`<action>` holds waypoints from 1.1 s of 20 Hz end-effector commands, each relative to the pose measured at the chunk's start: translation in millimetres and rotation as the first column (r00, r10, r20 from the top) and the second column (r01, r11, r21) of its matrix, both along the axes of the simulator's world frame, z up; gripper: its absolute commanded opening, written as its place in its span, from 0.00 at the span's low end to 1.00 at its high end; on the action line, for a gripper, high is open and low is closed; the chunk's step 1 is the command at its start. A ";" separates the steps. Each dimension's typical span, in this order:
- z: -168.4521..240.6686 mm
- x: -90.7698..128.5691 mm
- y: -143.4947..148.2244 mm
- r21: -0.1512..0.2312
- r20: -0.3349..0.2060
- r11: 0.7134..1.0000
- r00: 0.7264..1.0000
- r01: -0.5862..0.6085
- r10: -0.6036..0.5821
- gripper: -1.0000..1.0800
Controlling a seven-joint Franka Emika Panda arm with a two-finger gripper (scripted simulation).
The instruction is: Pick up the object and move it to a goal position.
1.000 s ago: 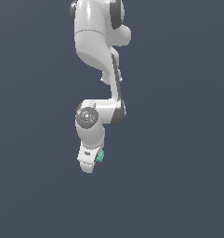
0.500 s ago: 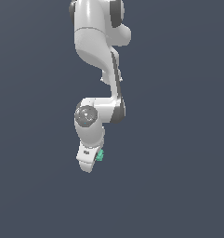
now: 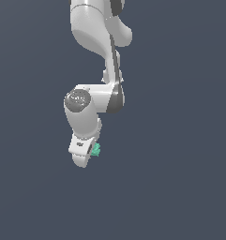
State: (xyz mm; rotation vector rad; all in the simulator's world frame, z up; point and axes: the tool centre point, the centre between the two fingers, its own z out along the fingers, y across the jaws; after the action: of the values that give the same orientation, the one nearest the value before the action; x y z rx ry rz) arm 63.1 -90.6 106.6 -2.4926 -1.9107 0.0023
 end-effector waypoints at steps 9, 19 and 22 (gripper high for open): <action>118.3 -13.5 -31.0 0.000 0.001 1.000 1.000 -0.001 0.001 0.00; 229.0 -23.9 -60.9 0.001 0.002 1.000 1.000 -0.001 0.001 0.00; 254.1 -25.7 -68.3 0.001 0.002 1.000 1.000 -0.001 0.001 0.00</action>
State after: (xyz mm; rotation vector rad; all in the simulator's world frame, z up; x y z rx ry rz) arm 38.9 -155.3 348.1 -2.4934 -1.9124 -0.0028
